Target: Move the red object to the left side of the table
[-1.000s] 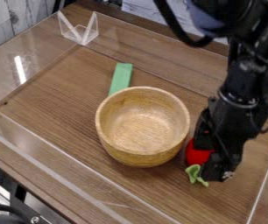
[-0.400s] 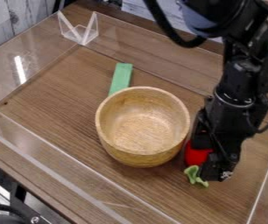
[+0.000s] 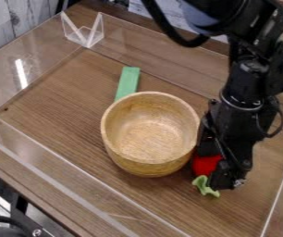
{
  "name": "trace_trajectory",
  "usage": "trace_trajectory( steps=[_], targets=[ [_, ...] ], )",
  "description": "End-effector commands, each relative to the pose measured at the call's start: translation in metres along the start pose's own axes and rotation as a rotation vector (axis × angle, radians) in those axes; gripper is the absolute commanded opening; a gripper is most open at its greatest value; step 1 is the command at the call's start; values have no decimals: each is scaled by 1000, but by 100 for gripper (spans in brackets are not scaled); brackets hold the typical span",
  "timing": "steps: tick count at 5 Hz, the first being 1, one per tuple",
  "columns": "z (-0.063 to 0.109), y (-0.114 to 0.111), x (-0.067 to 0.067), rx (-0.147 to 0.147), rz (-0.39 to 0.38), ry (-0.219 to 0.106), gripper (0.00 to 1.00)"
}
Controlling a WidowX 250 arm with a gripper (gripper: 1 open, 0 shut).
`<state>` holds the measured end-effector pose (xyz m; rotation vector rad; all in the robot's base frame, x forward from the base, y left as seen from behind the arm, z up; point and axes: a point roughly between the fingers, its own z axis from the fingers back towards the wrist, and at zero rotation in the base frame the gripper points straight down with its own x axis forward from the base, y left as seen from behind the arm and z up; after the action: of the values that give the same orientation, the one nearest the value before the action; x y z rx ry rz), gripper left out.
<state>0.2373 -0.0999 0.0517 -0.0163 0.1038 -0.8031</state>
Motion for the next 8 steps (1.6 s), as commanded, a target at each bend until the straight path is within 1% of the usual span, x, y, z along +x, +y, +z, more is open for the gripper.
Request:
trace_trajectory(
  steps=[1,2,4,5,6,7,8],
  targets=[
    [15,-2,9,22,8,-46,100],
    [14,-5,11,19,18,-39,100],
    [4,5,25,3,128,-33,100],
    [-1,6,27,13,91,-26,0],
    [25,5,21,64,101,-52,0],
    [58,6,13,125,121,-84,0],
    [81,32,-7,179,191,-104,0]
  ],
)
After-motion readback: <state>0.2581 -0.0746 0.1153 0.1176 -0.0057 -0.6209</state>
